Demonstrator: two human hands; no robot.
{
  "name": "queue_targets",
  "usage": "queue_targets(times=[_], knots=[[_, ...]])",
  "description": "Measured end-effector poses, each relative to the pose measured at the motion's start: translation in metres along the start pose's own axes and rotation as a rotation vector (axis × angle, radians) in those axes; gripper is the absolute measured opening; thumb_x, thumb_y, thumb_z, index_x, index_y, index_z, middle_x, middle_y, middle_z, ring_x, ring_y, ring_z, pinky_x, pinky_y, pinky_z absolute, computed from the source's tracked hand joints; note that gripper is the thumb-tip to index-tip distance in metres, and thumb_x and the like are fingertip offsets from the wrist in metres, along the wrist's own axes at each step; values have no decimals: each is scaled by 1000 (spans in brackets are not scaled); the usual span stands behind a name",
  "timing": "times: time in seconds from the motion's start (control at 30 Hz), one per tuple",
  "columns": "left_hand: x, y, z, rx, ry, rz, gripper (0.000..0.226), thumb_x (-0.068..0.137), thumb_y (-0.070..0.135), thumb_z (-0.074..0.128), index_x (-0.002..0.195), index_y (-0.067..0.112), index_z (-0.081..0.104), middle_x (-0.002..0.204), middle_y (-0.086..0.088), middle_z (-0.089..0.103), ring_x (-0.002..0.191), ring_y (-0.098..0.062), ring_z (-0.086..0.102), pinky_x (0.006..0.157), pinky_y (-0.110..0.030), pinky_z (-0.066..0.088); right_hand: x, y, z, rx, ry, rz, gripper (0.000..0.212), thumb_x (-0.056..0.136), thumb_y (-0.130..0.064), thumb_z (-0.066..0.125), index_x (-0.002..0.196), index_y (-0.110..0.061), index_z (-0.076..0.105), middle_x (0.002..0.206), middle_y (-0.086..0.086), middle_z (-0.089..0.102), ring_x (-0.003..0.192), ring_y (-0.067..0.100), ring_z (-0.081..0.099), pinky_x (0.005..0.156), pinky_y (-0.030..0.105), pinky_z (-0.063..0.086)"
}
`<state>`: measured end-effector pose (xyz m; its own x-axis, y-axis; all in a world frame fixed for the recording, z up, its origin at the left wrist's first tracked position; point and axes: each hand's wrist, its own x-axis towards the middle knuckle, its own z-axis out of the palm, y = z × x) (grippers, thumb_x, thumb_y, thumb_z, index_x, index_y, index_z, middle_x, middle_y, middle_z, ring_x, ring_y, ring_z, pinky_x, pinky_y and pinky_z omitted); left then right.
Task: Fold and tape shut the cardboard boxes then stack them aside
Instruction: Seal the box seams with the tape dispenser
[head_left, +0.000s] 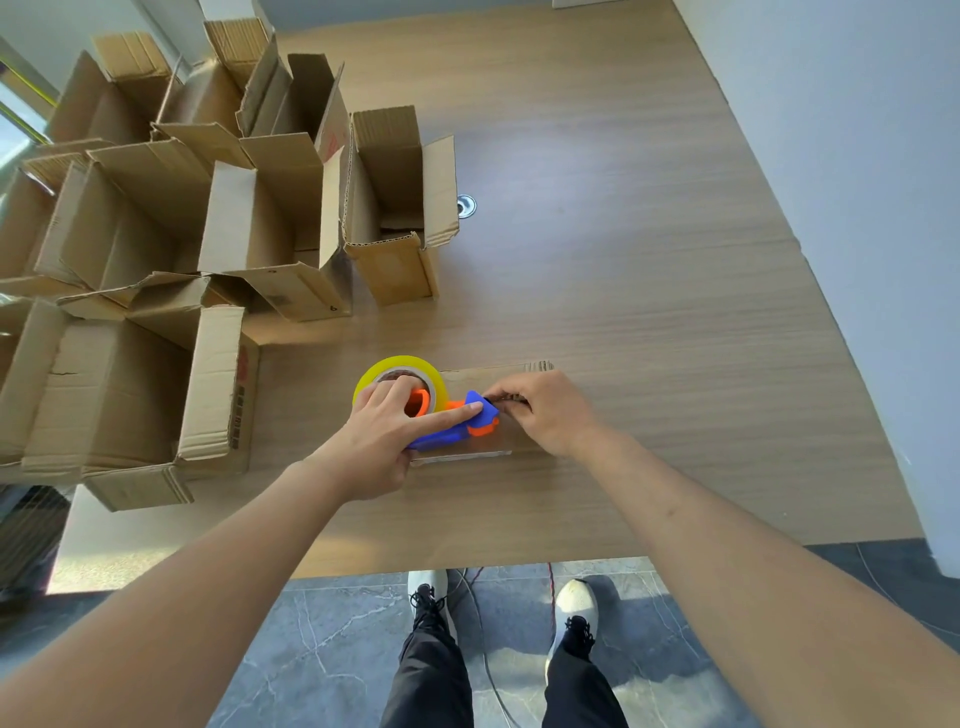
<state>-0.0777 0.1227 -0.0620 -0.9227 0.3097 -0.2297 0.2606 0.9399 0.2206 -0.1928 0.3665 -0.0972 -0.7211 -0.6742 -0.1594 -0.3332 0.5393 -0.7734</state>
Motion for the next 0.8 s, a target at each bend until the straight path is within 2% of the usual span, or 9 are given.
queue_targets(times=[0.4,0.47,0.6,0.8], knots=[[-1,0,-1,-12,9,-5,107,86,10,65,153,65,2,119,-4,37,123,-33,39,108,-54,35,5,-8,4,-54,100,114,13,96,-26,67,97,-32,79,92,-14,77,88,11,68,78,39,56],[-1,-1,-1,6,16,-5,103,89,18,67,153,65,1,119,-5,38,122,-34,40,106,-54,37,6,-9,7,-71,127,136,10,95,-31,69,95,-33,79,90,-15,76,86,11,67,76,39,56],[4,-1,0,44,70,-24,80,97,53,60,153,65,4,117,-6,44,117,-33,47,101,-49,40,9,-10,11,-51,185,175,8,93,-34,71,90,-33,78,86,-15,75,84,10,65,75,39,56],[6,-1,1,70,108,-47,69,102,55,46,153,65,2,112,-5,46,108,-30,48,95,-45,43,9,-11,13,-13,226,216,12,91,-23,69,84,-29,77,80,-14,74,79,11,65,73,39,55]])
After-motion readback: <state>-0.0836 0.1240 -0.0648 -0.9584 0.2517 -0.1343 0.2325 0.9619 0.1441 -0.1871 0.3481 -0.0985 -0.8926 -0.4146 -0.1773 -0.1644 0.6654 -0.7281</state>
